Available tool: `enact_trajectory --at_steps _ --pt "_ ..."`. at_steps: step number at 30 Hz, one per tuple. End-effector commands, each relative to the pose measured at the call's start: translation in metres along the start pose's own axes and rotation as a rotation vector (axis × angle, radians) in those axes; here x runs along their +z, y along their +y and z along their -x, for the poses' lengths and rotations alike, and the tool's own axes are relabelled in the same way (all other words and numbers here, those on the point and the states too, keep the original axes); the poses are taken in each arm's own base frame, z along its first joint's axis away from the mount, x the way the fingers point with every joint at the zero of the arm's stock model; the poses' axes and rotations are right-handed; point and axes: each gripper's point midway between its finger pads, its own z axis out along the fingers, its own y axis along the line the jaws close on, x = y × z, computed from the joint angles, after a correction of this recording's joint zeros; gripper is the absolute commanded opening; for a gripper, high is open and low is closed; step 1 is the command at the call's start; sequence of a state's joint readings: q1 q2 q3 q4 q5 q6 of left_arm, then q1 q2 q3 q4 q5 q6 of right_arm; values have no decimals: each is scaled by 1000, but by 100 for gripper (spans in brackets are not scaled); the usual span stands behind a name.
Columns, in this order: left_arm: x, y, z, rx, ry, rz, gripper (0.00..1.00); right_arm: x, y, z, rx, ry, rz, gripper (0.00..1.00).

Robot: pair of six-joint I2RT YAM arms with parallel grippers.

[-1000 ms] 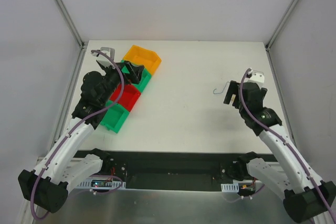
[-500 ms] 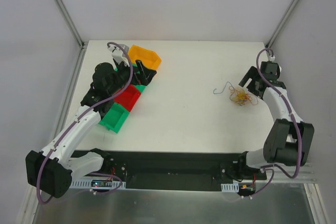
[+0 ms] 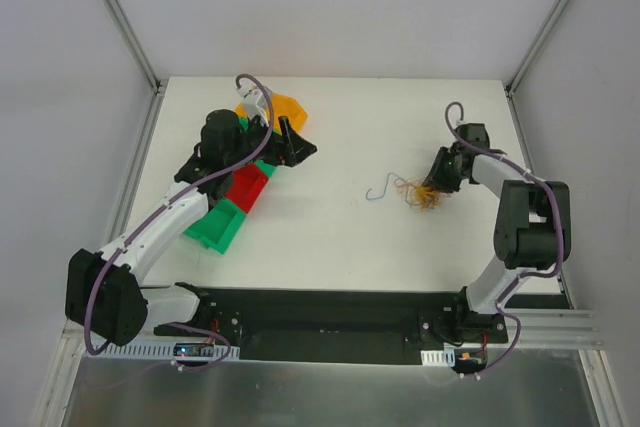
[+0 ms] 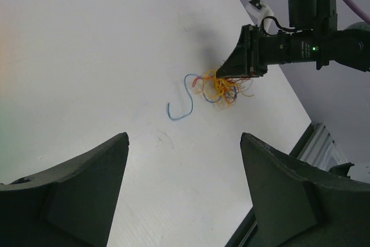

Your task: Untangle the cables

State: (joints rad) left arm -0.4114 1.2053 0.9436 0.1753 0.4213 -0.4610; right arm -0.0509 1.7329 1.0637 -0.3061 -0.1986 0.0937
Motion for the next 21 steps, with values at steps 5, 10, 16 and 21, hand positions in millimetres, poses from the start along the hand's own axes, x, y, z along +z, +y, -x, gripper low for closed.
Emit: enact_trajectory --at_steps 5,10,16,21 --pt "39 -9 -53 -196 247 -132 77 -11 99 -57 -294 4 273 24" --pt "66 -4 -115 -272 429 -138 71 -12 120 -63 -288 10 369 23" --pt "81 -18 -161 -231 558 -191 69 -9 116 -72 -302 18 386 24" --pt "92 -7 -181 -217 645 -168 57 -9 124 -79 -288 42 444 24"
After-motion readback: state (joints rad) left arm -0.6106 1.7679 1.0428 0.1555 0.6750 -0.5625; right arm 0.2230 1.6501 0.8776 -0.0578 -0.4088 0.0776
